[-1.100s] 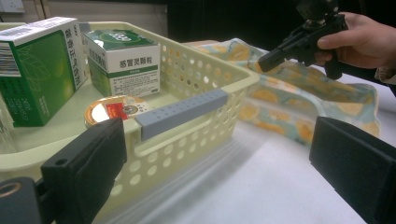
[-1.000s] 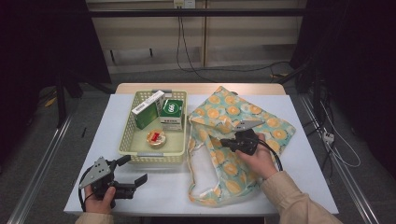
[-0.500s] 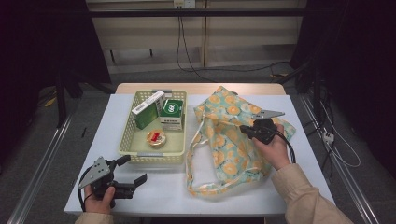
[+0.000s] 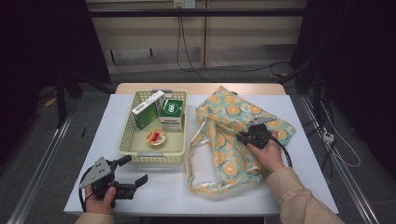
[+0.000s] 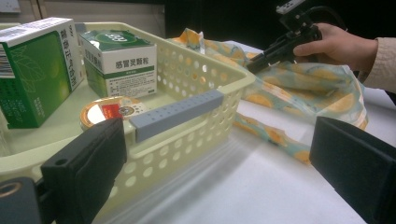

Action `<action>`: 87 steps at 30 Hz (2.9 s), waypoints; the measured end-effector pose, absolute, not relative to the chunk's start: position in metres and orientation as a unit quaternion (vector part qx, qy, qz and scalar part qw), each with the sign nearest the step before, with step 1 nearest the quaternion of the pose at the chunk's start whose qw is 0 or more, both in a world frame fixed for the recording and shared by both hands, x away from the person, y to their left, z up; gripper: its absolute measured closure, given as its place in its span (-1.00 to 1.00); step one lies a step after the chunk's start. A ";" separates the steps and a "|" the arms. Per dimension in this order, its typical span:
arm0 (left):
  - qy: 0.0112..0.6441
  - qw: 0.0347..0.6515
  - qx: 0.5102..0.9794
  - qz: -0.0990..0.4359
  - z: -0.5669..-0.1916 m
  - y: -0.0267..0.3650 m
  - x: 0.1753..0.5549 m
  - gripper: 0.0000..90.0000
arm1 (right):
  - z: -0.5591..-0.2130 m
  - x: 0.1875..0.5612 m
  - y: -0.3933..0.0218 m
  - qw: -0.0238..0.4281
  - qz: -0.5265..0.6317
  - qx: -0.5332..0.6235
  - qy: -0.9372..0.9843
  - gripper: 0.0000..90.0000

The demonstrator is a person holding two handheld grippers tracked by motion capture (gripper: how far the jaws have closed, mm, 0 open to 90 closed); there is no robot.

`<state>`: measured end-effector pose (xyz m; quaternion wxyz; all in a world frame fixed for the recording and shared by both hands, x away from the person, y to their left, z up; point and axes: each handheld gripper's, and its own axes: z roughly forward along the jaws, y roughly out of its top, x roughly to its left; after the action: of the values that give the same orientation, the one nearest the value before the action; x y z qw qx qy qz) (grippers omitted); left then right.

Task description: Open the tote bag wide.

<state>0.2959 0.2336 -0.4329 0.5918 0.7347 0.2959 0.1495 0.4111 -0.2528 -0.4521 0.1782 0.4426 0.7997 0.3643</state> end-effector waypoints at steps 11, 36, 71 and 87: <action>0.295 0.592 0.736 0.145 -0.433 0.231 0.296 -0.91 | -0.463 0.405 -0.228 0.150 0.370 0.411 0.820 -0.21; 0.286 0.589 0.742 0.140 -0.429 0.221 0.295 -0.91 | -0.459 0.406 -0.226 0.182 0.336 0.400 0.833 0.98; 0.286 0.580 0.751 0.130 -0.391 0.192 0.321 -0.93 | -0.369 0.424 -0.262 0.220 0.380 0.431 0.788 1.00; 0.314 0.574 0.747 0.118 -0.379 0.193 0.365 -0.92 | -0.365 0.420 -0.269 0.213 0.385 0.434 0.786 1.00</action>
<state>0.3646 0.1934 -0.3792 0.5739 0.7470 0.3142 0.1181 0.4201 -0.2686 -0.3648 0.2126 0.4336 0.7865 0.3851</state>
